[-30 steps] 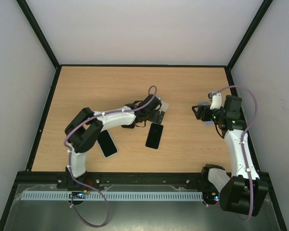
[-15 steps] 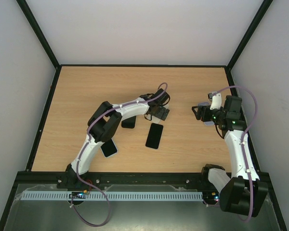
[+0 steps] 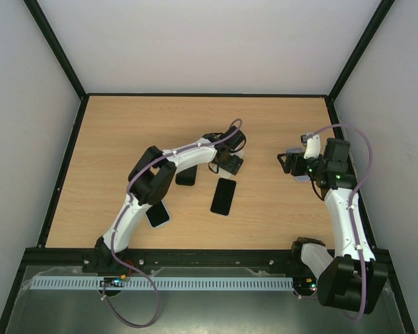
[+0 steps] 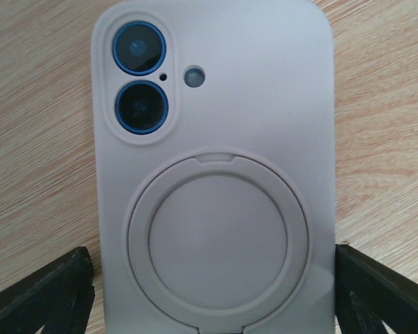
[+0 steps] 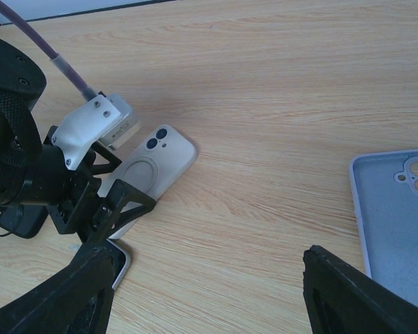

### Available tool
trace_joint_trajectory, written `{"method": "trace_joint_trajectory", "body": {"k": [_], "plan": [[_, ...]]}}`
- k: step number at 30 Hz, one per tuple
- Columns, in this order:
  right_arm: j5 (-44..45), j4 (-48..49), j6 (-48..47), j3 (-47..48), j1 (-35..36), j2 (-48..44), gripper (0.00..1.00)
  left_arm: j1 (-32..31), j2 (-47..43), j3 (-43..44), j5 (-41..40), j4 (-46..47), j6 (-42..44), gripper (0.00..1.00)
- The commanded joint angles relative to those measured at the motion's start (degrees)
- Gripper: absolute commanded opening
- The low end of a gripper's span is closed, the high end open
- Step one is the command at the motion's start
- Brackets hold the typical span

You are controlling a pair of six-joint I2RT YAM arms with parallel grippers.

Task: Take the phone out of the phone case

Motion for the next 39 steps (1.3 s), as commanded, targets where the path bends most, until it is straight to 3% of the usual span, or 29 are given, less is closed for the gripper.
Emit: {"method": "trace_joint_trajectory", "body": {"k": [1,7,13,24,29,32,36,39], "plan": [[-0.1,-1.0,-0.6,0.3,0.1,-0.9,0.72,0.9,3.0,0.4,5.0,-5.3,0.2,0.85],[0.4,-0.6,-0.5,0.1,0.1,-0.9,0.72,1.0,0.5,0.2,4.1,-3.6,0.0,0.67],[1.0,-0.1,-0.3,-0.1,0.1,-0.6,0.72,0.7,-8.9,-4.1,1.7,4.4,-0.9,0.54],[0.1,-0.1,-0.6,0.8,0.0,0.2,0.72,-1.8,-32.4,-27.9,2.0,28.9,-7.4,0.51],[-10.9,-4.9,-4.1,3.1,0.0,-0.6,0.71,-2.9,-44.7,-41.6,2.8,46.3,-16.1,0.52],[-18.7,-10.1,-6.9,6.9,0.2,-0.7,0.70,-4.6,-49.5,-46.8,-0.8,53.4,-21.0,0.52],[-23.9,-9.9,-2.6,10.7,2.3,-2.5,0.70,-6.6,-53.0,-52.0,-6.7,61.5,-25.7,0.53],[-22.5,-5.1,3.0,10.5,7.9,-4.7,0.68,-7.7,-53.8,-54.3,-9.8,67.5,-28.2,0.53]]}}
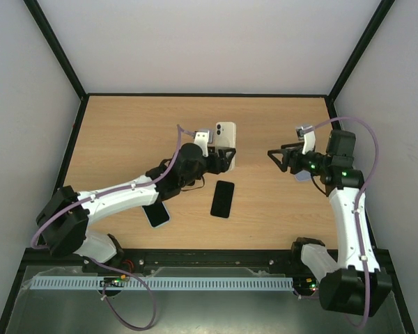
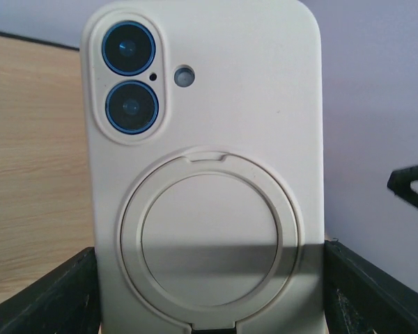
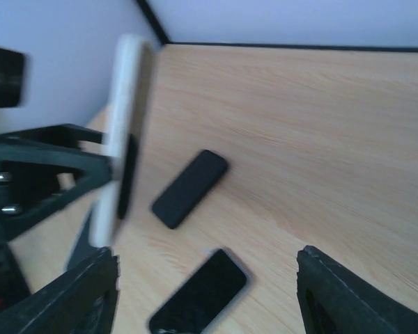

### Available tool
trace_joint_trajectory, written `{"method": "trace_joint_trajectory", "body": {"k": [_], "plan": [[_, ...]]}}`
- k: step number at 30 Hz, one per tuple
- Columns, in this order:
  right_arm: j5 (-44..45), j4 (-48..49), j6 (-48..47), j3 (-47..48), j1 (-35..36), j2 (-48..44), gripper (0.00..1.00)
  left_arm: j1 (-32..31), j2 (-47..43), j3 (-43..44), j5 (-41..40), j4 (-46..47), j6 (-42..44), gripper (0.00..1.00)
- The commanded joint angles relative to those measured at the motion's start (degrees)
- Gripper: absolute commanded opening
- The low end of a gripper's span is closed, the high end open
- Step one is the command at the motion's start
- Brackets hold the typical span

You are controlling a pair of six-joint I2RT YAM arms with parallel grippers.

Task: Take the phone out of the phone case

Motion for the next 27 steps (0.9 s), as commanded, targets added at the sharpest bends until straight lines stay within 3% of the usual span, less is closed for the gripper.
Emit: {"method": "trace_joint_trajectory", "body": {"k": [1,8,15,18,22,27], "plan": [[-2.8,4.2,7.3,1.1,7.9,-3.8,0.66,-1.7,-2.6,-2.4,-7.1,18.3,-6.3,0.52],[7.0,6.3,10.2,2.6,20.8,-1.7,0.59,-5.3,-1.4,-2.1,-14.1,24.8,-6.8,0.52],[15.9,10.0,11.5,1.7,26.6,-0.4,0.51,-6.7,0.3,-1.6,-15.9,28.4,-8.1,0.52],[18.2,11.7,12.1,0.9,27.3,0.1,0.43,-7.6,0.9,-1.2,-16.3,29.3,-8.0,0.51],[19.4,13.5,12.5,0.3,27.8,0.6,0.19,-8.6,1.6,-0.8,-17.8,30.2,-7.8,0.51],[21.5,14.8,12.8,0.2,29.0,0.5,0.02,-9.4,3.3,0.6,-19.4,30.1,-7.8,0.52]]}}
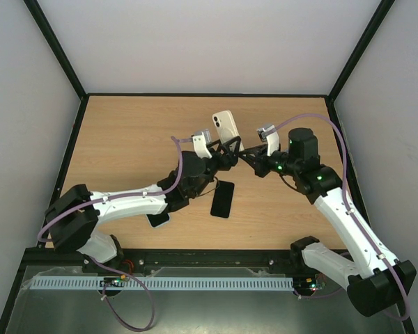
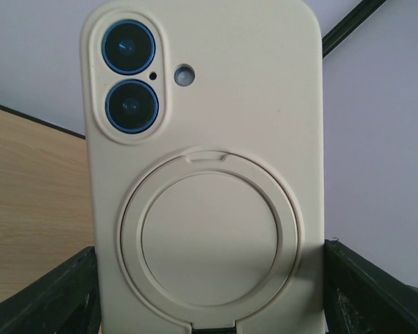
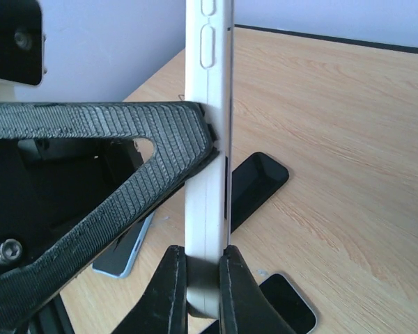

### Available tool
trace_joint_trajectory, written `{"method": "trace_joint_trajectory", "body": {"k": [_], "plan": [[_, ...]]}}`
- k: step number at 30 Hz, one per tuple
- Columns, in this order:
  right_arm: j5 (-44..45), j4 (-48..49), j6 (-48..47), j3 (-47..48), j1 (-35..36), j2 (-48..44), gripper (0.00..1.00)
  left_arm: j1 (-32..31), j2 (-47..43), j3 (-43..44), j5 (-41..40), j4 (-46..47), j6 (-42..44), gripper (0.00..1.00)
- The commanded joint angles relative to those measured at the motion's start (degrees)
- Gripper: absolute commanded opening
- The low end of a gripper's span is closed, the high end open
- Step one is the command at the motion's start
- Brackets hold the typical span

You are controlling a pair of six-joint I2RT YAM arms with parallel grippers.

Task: Take the phone out of the phone case

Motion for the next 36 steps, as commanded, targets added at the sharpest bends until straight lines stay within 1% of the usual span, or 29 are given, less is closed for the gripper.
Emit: {"method": "trace_joint_trajectory", "body": {"k": [1,2,4,5,6,9,12,15,18,20,23,24,26,30,36], "plan": [[5.2,4.4,0.8,-0.3,0.8,0.2,0.02,-1.6,1.0,3.8,-1.9,6.3,-0.3,0.53],[5.6,4.3,0.6,-0.2,0.8,0.1,0.02,-1.6,1.2,4.0,-2.0,6.0,-0.6,0.57],[7.1,3.4,-0.5,0.1,0.8,-0.2,0.02,-1.7,1.3,4.9,-3.3,3.8,-0.9,0.75],[8.3,3.0,-1.1,0.1,0.8,-0.7,0.02,-1.8,1.2,5.6,-4.2,1.4,-1.0,0.82],[9.8,2.5,-2.0,0.1,0.8,-1.1,0.02,-1.7,0.9,6.2,-5.1,-0.8,-1.2,0.87],[13.7,1.7,-5.2,-0.4,0.8,-2.7,0.02,-1.8,-1.1,5.3,-7.5,-4.1,-1.0,0.94],[17.9,1.2,-8.1,-1.3,0.9,-3.9,0.02,-1.8,-3.9,2.9,-8.8,-5.5,-1.8,0.98],[20.1,1.1,-10.7,-2.3,0.8,-4.3,0.02,-1.6,-5.4,1.3,-9.6,-6.5,-2.8,0.98],[22.1,0.5,-13.3,-2.4,1.2,-3.7,0.02,-0.3,-5.3,2.4,-8.3,-9.0,-4.6,0.96],[24.3,0.3,-15.5,-2.2,1.9,-3.5,0.02,1.3,-4.5,4.0,-5.3,-11.1,-6.9,0.93],[29.0,0.4,-19.2,-2.3,3.8,-3.6,0.02,3.8,-2.8,6.7,-0.5,-12.9,-9.5,0.86],[31.0,0.7,-21.0,-2.5,4.9,-3.9,0.02,4.6,-2.1,7.9,0.7,-14.2,-10.5,0.82],[35.1,1.3,-24.4,-3.0,7.2,-4.5,0.02,6.1,-0.7,10.0,4.0,-15.5,-12.3,0.79],[45.9,5.5,-32.6,-6.5,10.9,-6.2,0.02,7.0,0.6,11.8,8.6,-15.6,-14.4,0.76],[53.8,12.1,-41.7,-11.4,12.9,-9.0,0.02,7.7,3.3,12.7,13.3,-14.8,-17.8,0.73]]}}
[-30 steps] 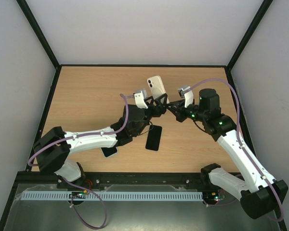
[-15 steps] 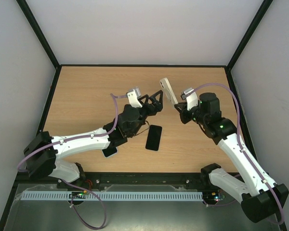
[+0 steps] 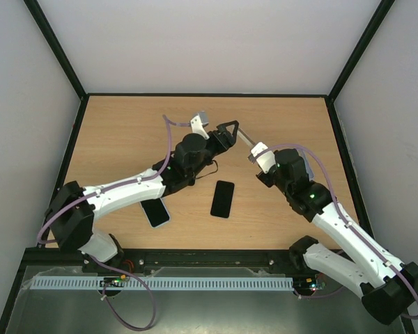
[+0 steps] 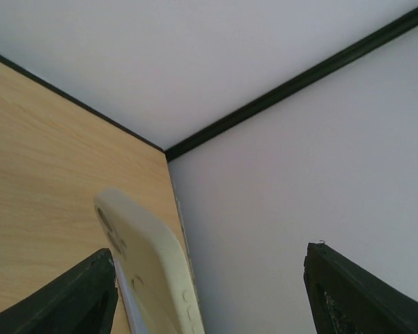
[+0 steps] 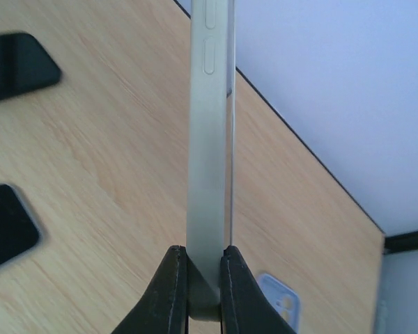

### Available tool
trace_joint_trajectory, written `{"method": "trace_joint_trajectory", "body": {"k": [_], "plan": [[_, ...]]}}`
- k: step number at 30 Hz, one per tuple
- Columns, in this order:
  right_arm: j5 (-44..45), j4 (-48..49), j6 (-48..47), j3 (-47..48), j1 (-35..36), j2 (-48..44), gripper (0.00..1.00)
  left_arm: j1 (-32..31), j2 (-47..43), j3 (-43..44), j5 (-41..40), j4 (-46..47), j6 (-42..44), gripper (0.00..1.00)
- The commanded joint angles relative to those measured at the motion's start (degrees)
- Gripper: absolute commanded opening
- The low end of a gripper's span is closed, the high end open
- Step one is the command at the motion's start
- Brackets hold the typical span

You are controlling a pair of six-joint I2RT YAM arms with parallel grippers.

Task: Take the phone out of the phone case

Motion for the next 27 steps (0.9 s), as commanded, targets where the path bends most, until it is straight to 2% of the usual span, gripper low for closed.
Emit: {"method": "trace_joint_trajectory", "body": {"k": [1,5,9,15,21,22,23,24,25,27], "plan": [[10.6,10.8,-9.6,-2.4,1.6,-3.1,0.02,0.6,3.1,2.5,6.0,-0.1,-3.8,0.72],[13.4,12.5,-13.0,-3.9,3.4,-4.3,0.02,0.8,6.1,4.2,7.3,-1.1,-6.3,0.71],[15.7,15.1,-16.4,-5.8,4.7,-5.1,0.02,2.2,10.3,6.5,11.3,-1.4,-9.4,0.62],[17.5,17.2,-22.5,-8.6,6.7,-7.3,0.02,3.6,13.9,7.5,14.6,1.5,-12.1,0.36],[13.3,12.4,-25.3,-8.8,7.0,-8.9,0.03,4.4,14.2,6.9,16.2,5.7,-12.2,0.04],[12.6,11.2,-24.4,-8.3,7.0,-8.8,0.05,4.5,13.8,6.3,16.2,6.4,-12.0,0.03],[11.5,9.9,-23.7,-7.7,7.0,-8.8,0.14,4.6,13.3,5.6,16.2,7.4,-11.9,0.03],[10.2,8.3,-22.9,-7.0,7.1,-8.8,0.27,4.8,13.0,4.8,16.4,8.0,-11.7,0.03],[8.7,6.7,-22.1,-6.4,7.1,-9.0,0.45,5.2,12.6,3.9,16.5,9.1,-11.7,0.03],[5.9,3.4,-20.7,-5.0,7.1,-9.4,0.73,5.8,11.4,2.2,17.1,10.5,-11.3,0.03]]}}
